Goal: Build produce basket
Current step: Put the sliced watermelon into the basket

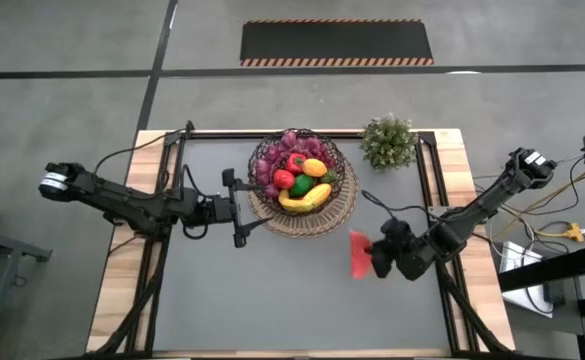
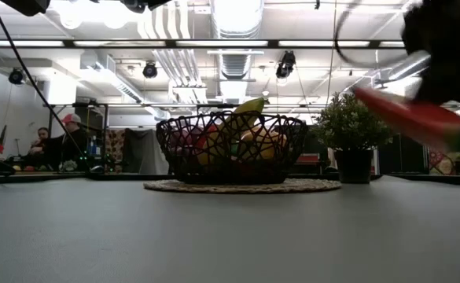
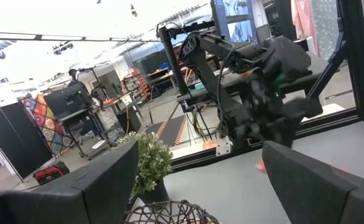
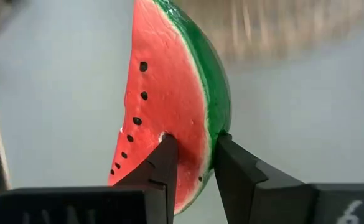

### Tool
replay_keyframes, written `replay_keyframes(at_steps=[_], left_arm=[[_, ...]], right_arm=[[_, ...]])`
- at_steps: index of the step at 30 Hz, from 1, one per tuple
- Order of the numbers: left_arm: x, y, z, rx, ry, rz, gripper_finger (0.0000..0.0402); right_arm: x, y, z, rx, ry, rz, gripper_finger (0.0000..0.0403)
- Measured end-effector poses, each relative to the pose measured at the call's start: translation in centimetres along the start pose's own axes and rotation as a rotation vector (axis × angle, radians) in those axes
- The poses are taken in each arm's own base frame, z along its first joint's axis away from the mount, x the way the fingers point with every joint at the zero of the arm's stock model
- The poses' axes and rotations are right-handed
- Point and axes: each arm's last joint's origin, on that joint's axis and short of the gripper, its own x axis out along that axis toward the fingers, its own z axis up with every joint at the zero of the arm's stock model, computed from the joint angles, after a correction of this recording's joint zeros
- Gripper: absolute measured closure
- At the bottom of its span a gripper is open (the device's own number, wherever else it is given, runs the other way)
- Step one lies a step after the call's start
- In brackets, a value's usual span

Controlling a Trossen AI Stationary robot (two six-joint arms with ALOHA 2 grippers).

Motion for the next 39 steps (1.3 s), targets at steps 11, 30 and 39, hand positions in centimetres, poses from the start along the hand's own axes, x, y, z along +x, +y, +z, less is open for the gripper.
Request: replay_keyframes(at_steps=[11, 30, 39], left_arm=[[0.0, 0.2, 0.4, -0.016, -0.041, 0.021, 0.0079], [0.0, 0.2, 0.4, 0.027, -0.042, 0.024, 0.0079], [0.0, 0.2, 0.4, 0.037, -0.041, 0.024, 0.0079]], right_arm=[[0.1, 3.5, 4.8, -0.356, -0.877, -0.236, 0.0328], [8.6, 0.1, 17.9, -0.427, -0.869, -0.133, 0.0328], [11.5, 0.6, 18.5, -0.435, -0.790, -0.143, 0.0282]])
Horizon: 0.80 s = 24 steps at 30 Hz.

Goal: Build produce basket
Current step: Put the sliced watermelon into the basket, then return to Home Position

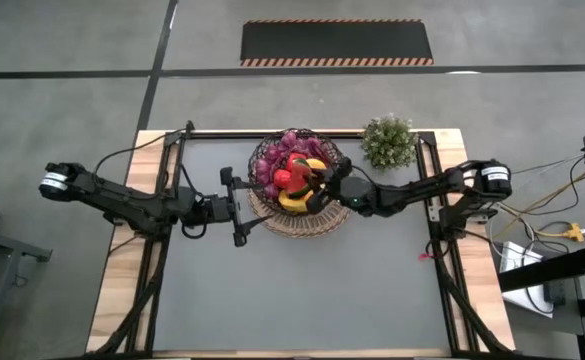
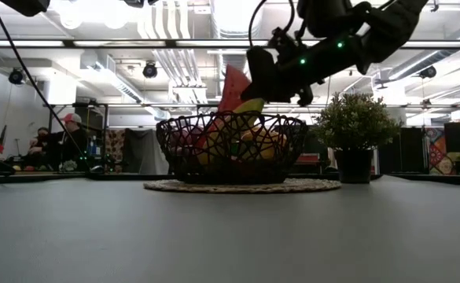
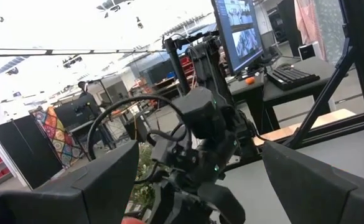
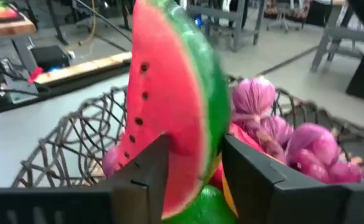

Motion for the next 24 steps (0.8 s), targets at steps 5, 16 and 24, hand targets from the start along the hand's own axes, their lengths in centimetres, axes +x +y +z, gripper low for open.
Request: replay_keyframes(at_steps=[5, 16, 24], left_arm=[[0.0, 0.0, 0.0, 0.000, 0.000, 0.001, 0.0079], [-2.0, -0.1, -1.0, 0.084, 0.117, -0.040, 0.0079], [-7.5, 0.0, -2.5, 0.134, 0.018, -0.232, 0.0080]], right_arm=[[0.1, -0.2, -0.1, 0.006, 0.076, -0.018, 0.0224], [-5.2, -1.6, 4.1, -0.027, 0.142, 0.006, 0.0162], [-11.5, -0.5, 3.1, -0.196, 0.043, 0.239, 0.0177]])
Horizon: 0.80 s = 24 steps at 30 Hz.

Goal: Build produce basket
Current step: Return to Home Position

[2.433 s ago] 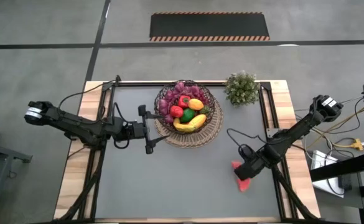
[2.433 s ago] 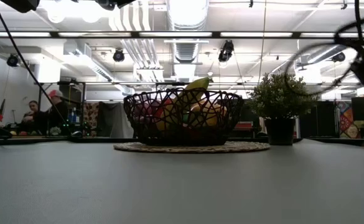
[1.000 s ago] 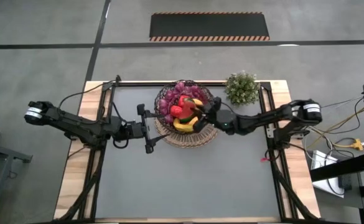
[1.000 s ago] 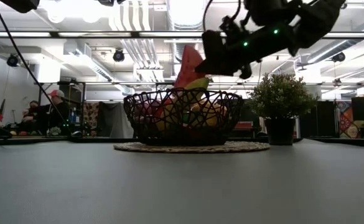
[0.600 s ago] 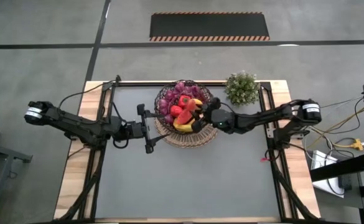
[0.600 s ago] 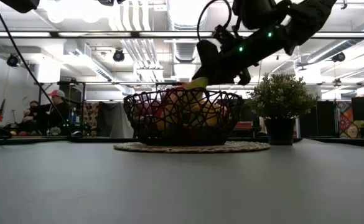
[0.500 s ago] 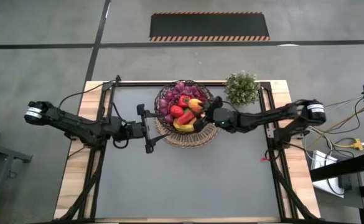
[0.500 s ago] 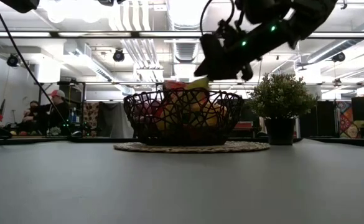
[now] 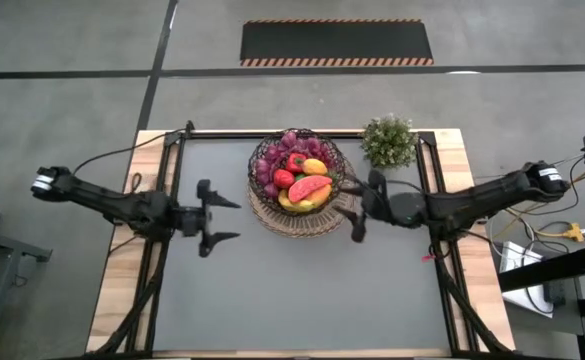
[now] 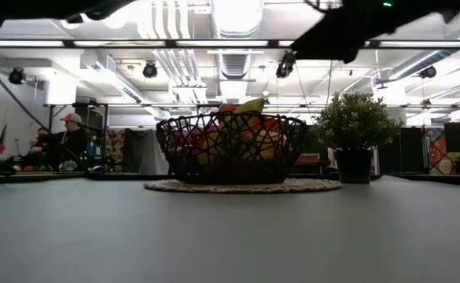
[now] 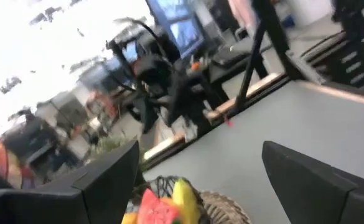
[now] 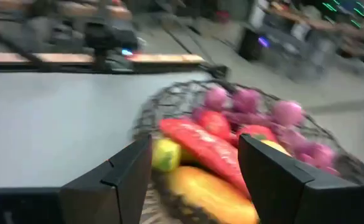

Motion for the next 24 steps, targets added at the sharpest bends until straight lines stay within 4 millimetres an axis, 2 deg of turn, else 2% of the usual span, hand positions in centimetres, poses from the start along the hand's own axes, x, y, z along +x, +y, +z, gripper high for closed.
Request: replay_keyframes(at_steps=[5, 8, 14, 21, 24], left_arm=[[-2.7, 0.2, -1.1, -0.003, -0.090, 0.061, 0.0097], [-3.6, 0.1, -2.1, -0.005, -0.097, 0.092, 0.0113], [-5.2, -0.2, -4.3, -0.032, -0.053, 0.254, 0.0146], [-6.6, -1.0, -6.2, -0.085, -0.099, 0.324, 0.0177], [-6.9, -1.0, -6.3, -0.132, -0.116, 0.328, 0.0188]], right_arm=[[-1.4, 0.0, -3.5, -0.067, -0.164, 0.170, 0.0191], [-2.0, -1.0, -4.9, -0.109, -0.273, 0.168, 0.0202], [-3.1, -4.1, -5.8, -0.159, -0.361, 0.051, 0.0228], [-4.0, -7.5, -7.6, -0.144, -0.405, 0.121, 0.0259], [-4.7, -8.3, -8.8, -0.140, -0.414, 0.137, 0.0273]])
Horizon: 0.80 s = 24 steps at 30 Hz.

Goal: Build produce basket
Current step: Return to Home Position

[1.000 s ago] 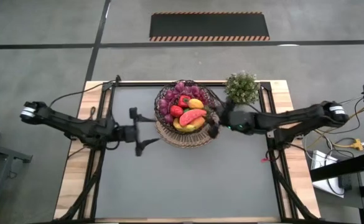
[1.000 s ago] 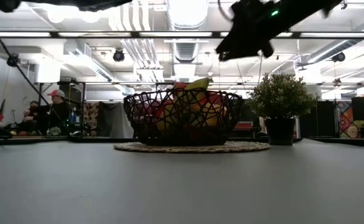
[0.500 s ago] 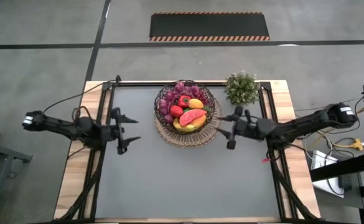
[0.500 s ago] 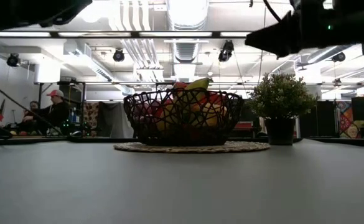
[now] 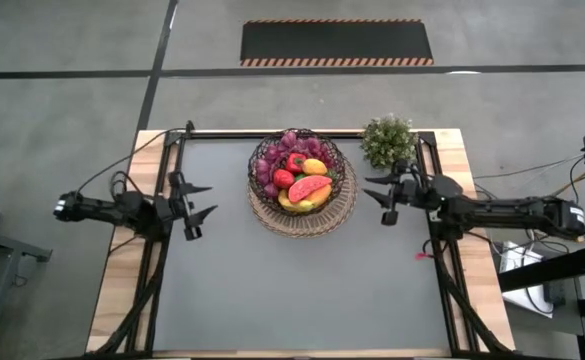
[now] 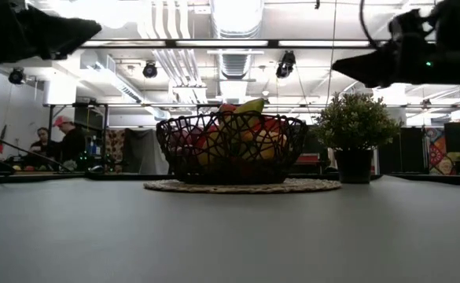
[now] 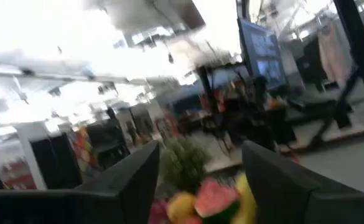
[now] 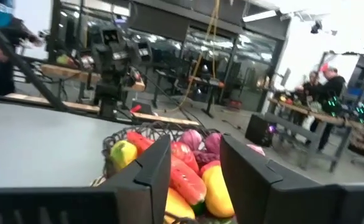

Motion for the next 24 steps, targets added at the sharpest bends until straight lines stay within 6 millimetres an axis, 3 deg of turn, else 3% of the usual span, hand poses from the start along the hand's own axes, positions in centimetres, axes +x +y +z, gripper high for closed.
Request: replay_keyframes(at_steps=[4, 11, 19, 24], left_arm=[[0.1, -0.5, -0.8, -0.047, 0.078, -0.040, 0.0199], [0.3, -0.6, -0.7, -0.112, 0.071, -0.044, 0.0206], [0.3, -0.7, -1.1, -0.182, 0.109, -0.043, 0.0206], [0.4, -0.8, -1.2, -0.180, 0.122, -0.044, 0.0206]], right_arm=[[-1.3, 0.1, -0.3, -0.014, -0.034, 0.010, 0.0293], [-3.8, 0.5, 2.6, -0.054, -0.282, 0.162, 0.0333], [-5.7, 0.7, 2.9, -0.021, -0.320, 0.191, 0.0363], [-5.4, 0.9, 2.5, 0.085, -0.266, 0.245, 0.0369]])
